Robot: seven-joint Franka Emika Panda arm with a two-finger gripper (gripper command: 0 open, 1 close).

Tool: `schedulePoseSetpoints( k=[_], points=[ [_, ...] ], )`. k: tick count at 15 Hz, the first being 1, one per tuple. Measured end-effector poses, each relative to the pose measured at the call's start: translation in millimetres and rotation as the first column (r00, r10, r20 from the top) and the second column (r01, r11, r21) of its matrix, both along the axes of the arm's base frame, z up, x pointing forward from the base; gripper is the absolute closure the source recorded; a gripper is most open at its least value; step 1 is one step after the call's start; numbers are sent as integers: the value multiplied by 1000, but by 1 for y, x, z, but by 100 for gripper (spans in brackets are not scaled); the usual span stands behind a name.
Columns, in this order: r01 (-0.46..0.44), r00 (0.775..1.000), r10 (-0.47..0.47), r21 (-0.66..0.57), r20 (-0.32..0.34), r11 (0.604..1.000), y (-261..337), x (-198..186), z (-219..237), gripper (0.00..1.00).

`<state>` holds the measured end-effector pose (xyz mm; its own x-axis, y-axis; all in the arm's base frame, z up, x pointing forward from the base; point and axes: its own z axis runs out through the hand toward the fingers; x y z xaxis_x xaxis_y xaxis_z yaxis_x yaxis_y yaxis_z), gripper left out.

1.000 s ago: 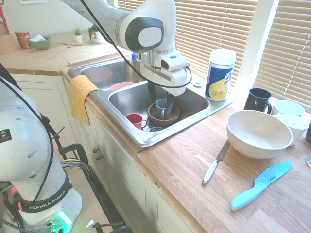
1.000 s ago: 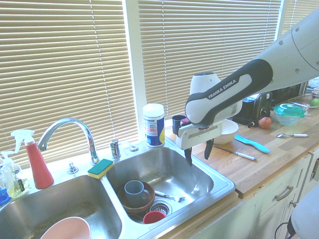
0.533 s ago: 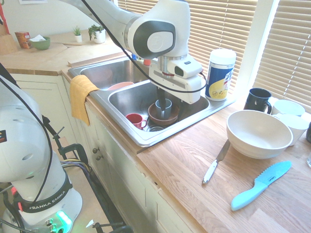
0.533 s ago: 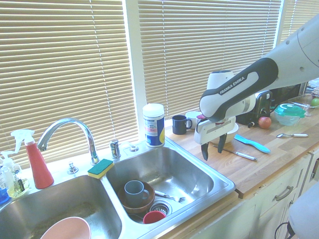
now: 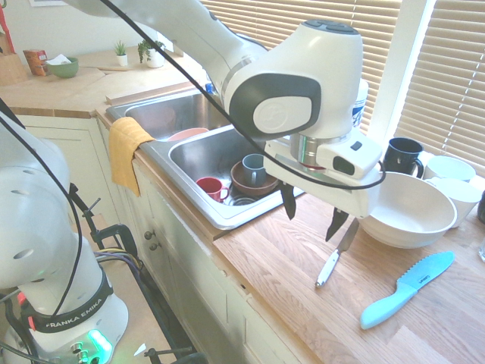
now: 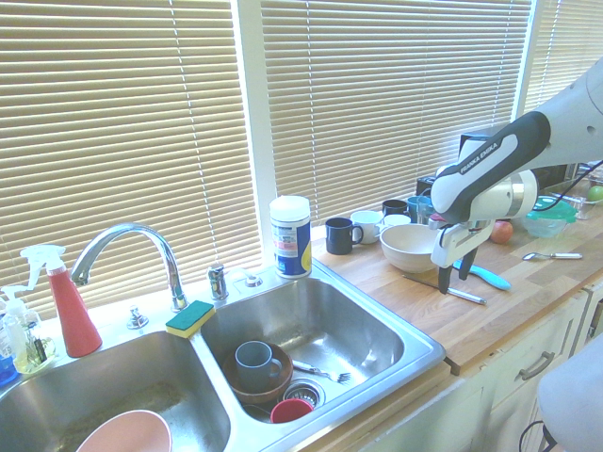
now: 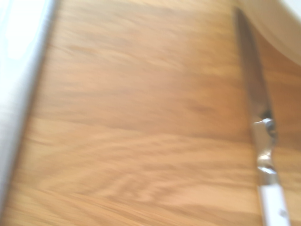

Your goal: Put the knife into the sink

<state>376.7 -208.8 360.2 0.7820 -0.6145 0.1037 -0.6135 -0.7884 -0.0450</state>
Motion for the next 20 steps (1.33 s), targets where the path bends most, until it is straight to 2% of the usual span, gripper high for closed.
schedulePoseSetpoints(
  k=[3,4,9,20],
  points=[
    [19,1000,-19,1,-11,1000,-12,-2,-16,0],
    [23,1000,-23,2,-17,1000,-15,-2,-23,100],
    [41,999,-41,1,-33,999,-29,-4,-47,100],
    [36,999,-36,4,-19,999,-36,10,-45,100]
  ],
)
